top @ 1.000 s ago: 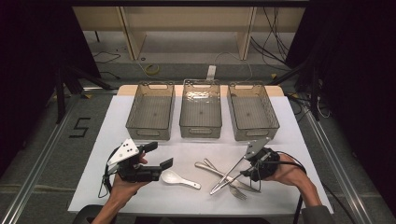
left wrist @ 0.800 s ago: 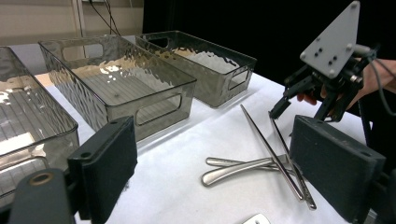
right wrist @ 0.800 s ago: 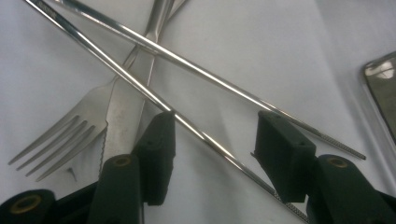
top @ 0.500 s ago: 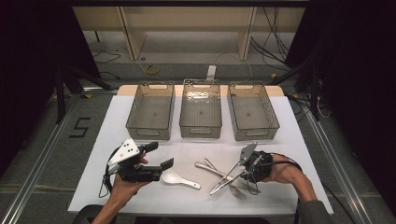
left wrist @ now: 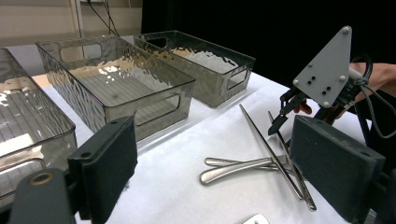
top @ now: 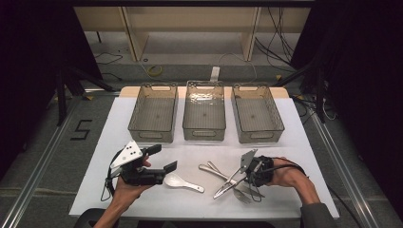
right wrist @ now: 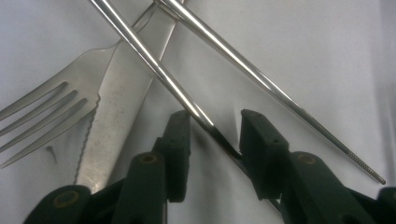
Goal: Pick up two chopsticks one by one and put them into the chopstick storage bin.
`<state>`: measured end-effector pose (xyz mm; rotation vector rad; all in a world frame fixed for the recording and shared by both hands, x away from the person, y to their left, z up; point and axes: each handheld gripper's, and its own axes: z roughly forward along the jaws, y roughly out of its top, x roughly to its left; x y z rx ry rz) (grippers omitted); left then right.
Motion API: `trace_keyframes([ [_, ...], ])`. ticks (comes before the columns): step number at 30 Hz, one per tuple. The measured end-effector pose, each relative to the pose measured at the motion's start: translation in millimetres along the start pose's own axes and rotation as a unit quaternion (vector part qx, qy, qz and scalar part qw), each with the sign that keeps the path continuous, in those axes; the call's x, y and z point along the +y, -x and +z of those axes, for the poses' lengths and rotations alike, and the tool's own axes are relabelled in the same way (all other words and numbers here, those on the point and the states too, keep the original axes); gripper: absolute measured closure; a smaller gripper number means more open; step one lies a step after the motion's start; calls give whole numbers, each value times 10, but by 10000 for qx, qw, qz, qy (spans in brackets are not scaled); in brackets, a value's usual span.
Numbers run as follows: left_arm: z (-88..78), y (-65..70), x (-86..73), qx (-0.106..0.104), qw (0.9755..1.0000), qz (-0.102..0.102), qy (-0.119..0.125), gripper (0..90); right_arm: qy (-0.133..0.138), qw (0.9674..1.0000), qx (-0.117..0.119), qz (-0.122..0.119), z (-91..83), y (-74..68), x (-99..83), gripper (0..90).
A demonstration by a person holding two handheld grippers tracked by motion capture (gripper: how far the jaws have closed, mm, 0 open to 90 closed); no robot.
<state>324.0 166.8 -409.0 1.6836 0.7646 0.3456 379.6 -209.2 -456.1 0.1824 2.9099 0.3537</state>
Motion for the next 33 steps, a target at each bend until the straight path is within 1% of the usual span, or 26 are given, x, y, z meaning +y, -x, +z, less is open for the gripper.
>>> trace_keyframes([
  [4, 0, 1, 0, -1, 10000, 3, 2, 144, -54, 9999, 2, -129, -7, -21, 7, 681],
  [7, 1, 1, 0, -5, 10000, -1, 6, 144, -73, 9994, -9, -341, -12, -41, 0, 712],
  [10, 1, 2, 0, -10, 10000, -2, 6, 144, -79, 9989, -5, -463, -19, -50, -18, 733],
  [12, 2, 1, 0, -10, 10000, 3, 4, 144, -88, 9982, -13, -598, -26, -62, -32, 752],
  [16, 2, 3, 0, -8, 10000, 9, 3, 144, -79, 9969, -11, -778, -34, -87, -51, 790],
  [17, 2, 3, 1, -7, 10000, 15, 0, 144, -64, 9963, -48, -854, -34, -93, -56, 803],
  [20, 2, 4, 1, -3, 10000, 16, 4, 144, -72, 9952, -16, -971, -36, -112, -71, 846],
  [23, 2, 4, 0, -6, 10000, 12, 5, 144, -53, 9938, 31, -1114, -44, -121, -88, 859],
  [24, 2, 2, 0, -7, 10000, 17, 3, 144, -52, 9934, 62, -1144, -47, -119, -92, 862],
  [25, 2, 2, 0, -1, 10000, 17, 1, 144, -62, 9936, 85, -1123, -53, -123, -98, 864],
  [29, 2, 3, 1, -3, 10000, 20, -1, 145, 19, 9938, 63, -1108, -68, -110, -107, 869],
  [30, 2, 3, 1, 0, 10000, 15, -2, 144, 78, 9942, 60, -1073, -75, -112, -110, 870],
  [33, 3, 0, 1, 0, 10000, 17, -2, 144, 126, 9946, 90, -1025, -102, -109, -108, 871],
])
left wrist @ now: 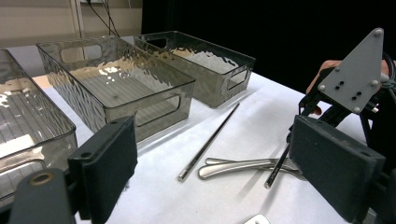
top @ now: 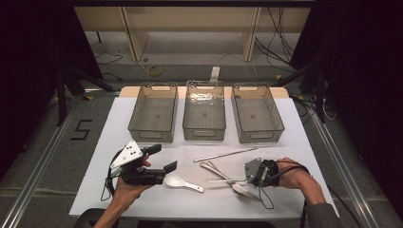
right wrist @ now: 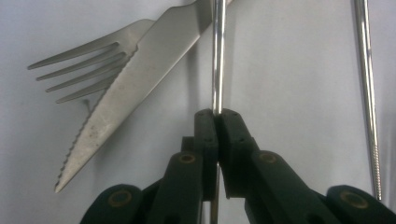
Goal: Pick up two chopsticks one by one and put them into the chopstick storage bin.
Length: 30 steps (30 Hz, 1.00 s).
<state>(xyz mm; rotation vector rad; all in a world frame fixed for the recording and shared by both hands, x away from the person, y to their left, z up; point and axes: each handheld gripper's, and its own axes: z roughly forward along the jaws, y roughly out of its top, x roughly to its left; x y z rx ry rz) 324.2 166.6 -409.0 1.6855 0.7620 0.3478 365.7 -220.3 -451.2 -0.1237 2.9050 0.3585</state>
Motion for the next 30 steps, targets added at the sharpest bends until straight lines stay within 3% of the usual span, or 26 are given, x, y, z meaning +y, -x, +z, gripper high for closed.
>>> trace_keyframes([
  [9, 11, 1, -1, -7, 10000, -9, -43, 144, 172, 9996, -159, 186, -42, 33, -6, 872],
  [16, 123, -11, -1, -178, 9986, -20, -488, 144, 126, 9990, -377, 203, -108, 35, 56, 872],
  [20, 274, 33, 15, -443, 9945, 1, -951, 156, 109, 9987, -466, 172, -156, 37, 129, 872],
  [24, 441, 133, 40, -533, 9899, 345, -1265, 167, 91, 9986, -525, 72, -189, 21, 245, 872],
  [30, 765, 232, 27, -815, 9770, 543, -1896, 190, 111, 9980, -612, -129, -216, 11, 423, 872],
])
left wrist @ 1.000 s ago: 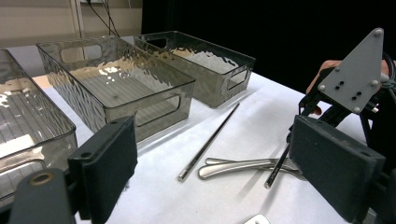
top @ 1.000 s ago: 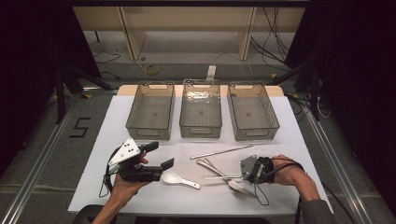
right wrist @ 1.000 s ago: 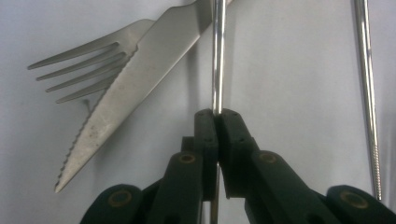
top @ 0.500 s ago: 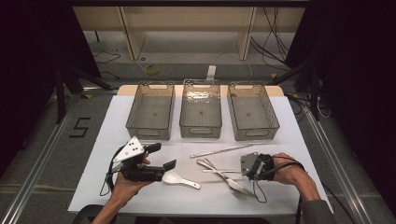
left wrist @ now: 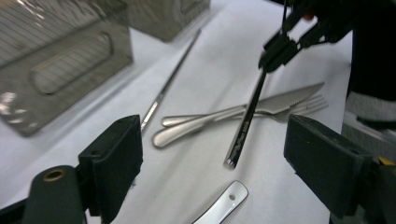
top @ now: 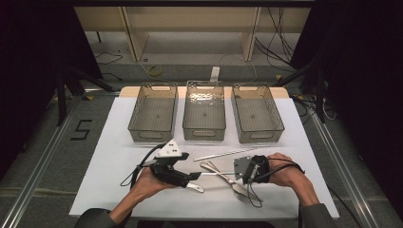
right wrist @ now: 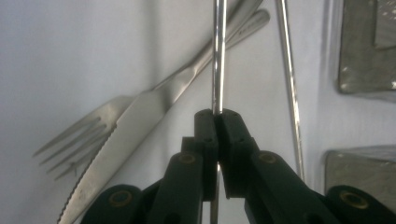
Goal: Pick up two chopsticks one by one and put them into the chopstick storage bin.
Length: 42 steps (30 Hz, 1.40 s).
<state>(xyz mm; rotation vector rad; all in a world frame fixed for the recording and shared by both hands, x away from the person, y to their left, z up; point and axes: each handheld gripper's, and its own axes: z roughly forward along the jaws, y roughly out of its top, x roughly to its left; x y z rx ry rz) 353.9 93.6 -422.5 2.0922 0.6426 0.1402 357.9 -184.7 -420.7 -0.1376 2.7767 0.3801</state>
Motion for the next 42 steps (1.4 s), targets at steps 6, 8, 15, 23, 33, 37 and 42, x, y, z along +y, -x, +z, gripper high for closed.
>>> trace_keyframes([
  [6, 186, 61, 56, -100, 9982, 305, -514, 246, 60, 9999, -69, -138, -13, 22, 184, 871],
  [8, 220, 64, 78, -158, 9972, 381, -620, 271, 68, 9998, -95, -150, -7, 35, 241, 871],
  [15, 320, 74, 96, -174, 9920, 665, -1062, 410, 60, 9993, -122, -356, 21, 29, 348, 871],
  [23, 365, 93, 127, -317, 9843, 939, -1463, 546, -3, 9990, -114, -440, 47, 3, 410, 871],
  [33, 374, 120, 165, -430, 9785, 1220, -1603, 673, -96, 9984, -148, -531, 81, -12, 424, 871],
  [37, 394, 124, 173, -407, 9750, 1222, -1809, 700, -148, 9979, -139, -609, 82, -20, 428, 871],
  [42, 403, 141, 172, -416, 9733, 1242, -1887, 741, -155, 9980, -159, -595, 77, -31, 442, 870],
])
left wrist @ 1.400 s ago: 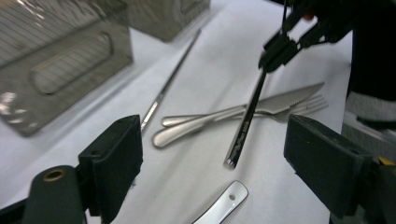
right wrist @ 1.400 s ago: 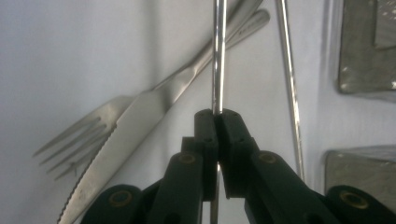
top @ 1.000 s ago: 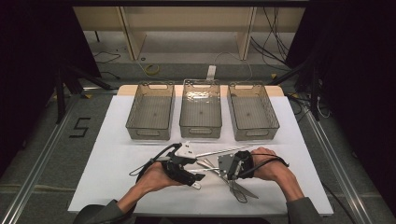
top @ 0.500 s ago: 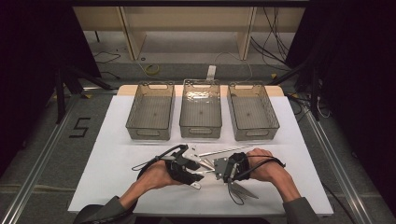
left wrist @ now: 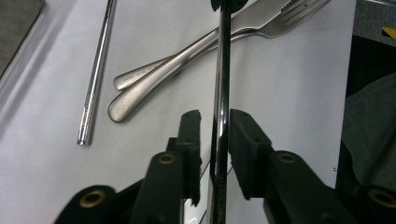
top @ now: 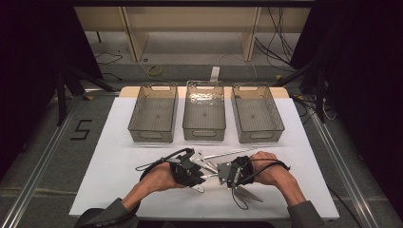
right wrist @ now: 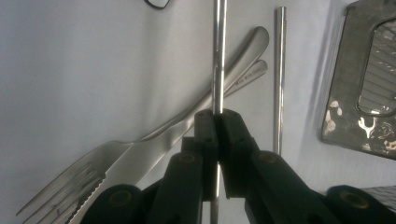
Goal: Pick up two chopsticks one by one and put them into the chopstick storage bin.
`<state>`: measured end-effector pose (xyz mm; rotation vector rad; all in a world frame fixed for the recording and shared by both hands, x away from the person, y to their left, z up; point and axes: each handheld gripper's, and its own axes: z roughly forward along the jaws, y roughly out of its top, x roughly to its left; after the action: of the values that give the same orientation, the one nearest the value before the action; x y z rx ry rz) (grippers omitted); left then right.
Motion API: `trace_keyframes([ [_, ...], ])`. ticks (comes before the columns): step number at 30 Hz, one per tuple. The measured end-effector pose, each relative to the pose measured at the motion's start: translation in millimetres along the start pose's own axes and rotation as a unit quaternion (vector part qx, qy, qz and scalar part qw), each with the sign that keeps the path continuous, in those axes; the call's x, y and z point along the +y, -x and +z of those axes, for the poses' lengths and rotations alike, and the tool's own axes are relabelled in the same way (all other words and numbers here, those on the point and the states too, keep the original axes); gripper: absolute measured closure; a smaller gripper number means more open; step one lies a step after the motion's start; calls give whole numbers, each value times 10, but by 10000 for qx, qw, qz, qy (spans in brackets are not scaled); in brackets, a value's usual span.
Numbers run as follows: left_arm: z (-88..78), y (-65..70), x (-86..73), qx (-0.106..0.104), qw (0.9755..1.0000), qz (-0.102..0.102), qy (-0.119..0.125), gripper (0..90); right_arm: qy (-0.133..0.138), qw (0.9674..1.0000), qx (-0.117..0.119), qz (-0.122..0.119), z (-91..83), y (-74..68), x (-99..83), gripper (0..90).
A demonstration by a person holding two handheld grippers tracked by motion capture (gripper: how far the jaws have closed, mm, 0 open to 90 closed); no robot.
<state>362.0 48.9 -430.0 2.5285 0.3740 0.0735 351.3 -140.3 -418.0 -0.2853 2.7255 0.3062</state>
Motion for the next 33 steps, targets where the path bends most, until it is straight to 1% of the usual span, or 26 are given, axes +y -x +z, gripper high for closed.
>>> trace_keyframes([
  [1, -4, 4, 3, -21, 10000, 27, -35, 761, 16, 10000, 1, -79, 5, 5, 0, 871],
  [4, 2, 12, 8, -41, 10000, 22, -82, 803, -13, 10000, 6, -86, 13, -9, 6, 870],
  [7, 7, 15, 6, -93, 9999, 40, -123, 816, -28, 9998, 5, -173, 11, -11, 6, 870],
  [9, 3, 19, 5, -119, 9998, 57, -142, 823, 1, 9998, 5, -194, 11, -15, 5, 868],
  [11, -14, 11, -1, -115, 9999, 73, -105, 827, 17, 9998, -20, -182, 10, -16, 6, 861],
  [13, -33, 6, -11, -107, 9999, 6, -16, 830, 65, 9999, -88, 24, -1, -13, 0, 844],
  [14, -44, 3, -18, -123, 9999, -7, 10, 831, 112, 9999, -109, 58, -13, 9, -12, 810],
  [15, -56, 0, -25, -135, 9999, -22, 41, 831, 198, 9993, -187, 256, -29, 21, -28, 736],
  [16, -69, -7, -32, -136, 9998, -69, 84, 831, 288, 9984, -228, 432, -54, 38, -51, 692],
  [17, -82, -23, -38, -120, 9999, -89, 72, 832, 384, 9973, -237, 579, -79, 48, -81, 675],
  [18, -87, -37, -47, -47, 9999, -140, 84, 832, 519, 9957, -249, 732, -109, 54, -113, 642],
  [19, -90, -61, -60, 9, 9997, -207, 89, 832, 654, 9936, -300, 871, -144, 60, -146, 592],
  [20, -95, -90, -77, 59, 9996, -257, 77, 832, 794, 9905, -324, 1077, -175, 65, -177, 579],
  [21, -102, -114, -96, 120, 9994, -311, 87, 832, 951, 9867, -317, 1277, -207, 64, -212, 556],
  [22, -112, -142, -113, 157, 9991, -368, 110, 832, 1084, 9830, -363, 1437, -233, 67, -248, 528],
  [23, -124, -162, -127, 187, 9987, -446, 145, 832, 1210, 9774, -419, 1679, -247, 70, -280, 498],
  [24, -141, -184, -139, 262, 9982, -513, 179, 832, 1309, 9717, -432, 1918, -257, 79, -314, 471],
  [25, -159, -205, -151, 302, 9976, -590, 219, 832, 1466, 9643, -472, 2153, -261, 82, -350, 464],
  [27, -207, -258, -173, 414, 9965, -675, 258, 832, 1687, 9475, -620, 2643, -262, 89, -426, 444],
  [28, -227, -283, -188, 444, 9959, -727, 317, 832, 1818, 9377, -717, 2874, -263, 86, -465, 432],
  [29, -251, -308, -204, 477, 9954, -747, 352, 832, 1972, 9263, -800, 3110, -264, 83, -508, 426],
  [31, -295, -350, -236, 540, 9937, -853, 484, 832, 2329, 9004, -880, 3567, -267, 53, -603, 419],
  [32, -320, -373, -248, 597, 9929, -885, 528, 832, 2468, 8882, -936, 3760, -263, 33, -650, 408],
  [33, -342, -393, -259, 640, 9917, -944, 590, 832, 2550, 8782, -935, 3937, -259, 13, -695, 397],
])
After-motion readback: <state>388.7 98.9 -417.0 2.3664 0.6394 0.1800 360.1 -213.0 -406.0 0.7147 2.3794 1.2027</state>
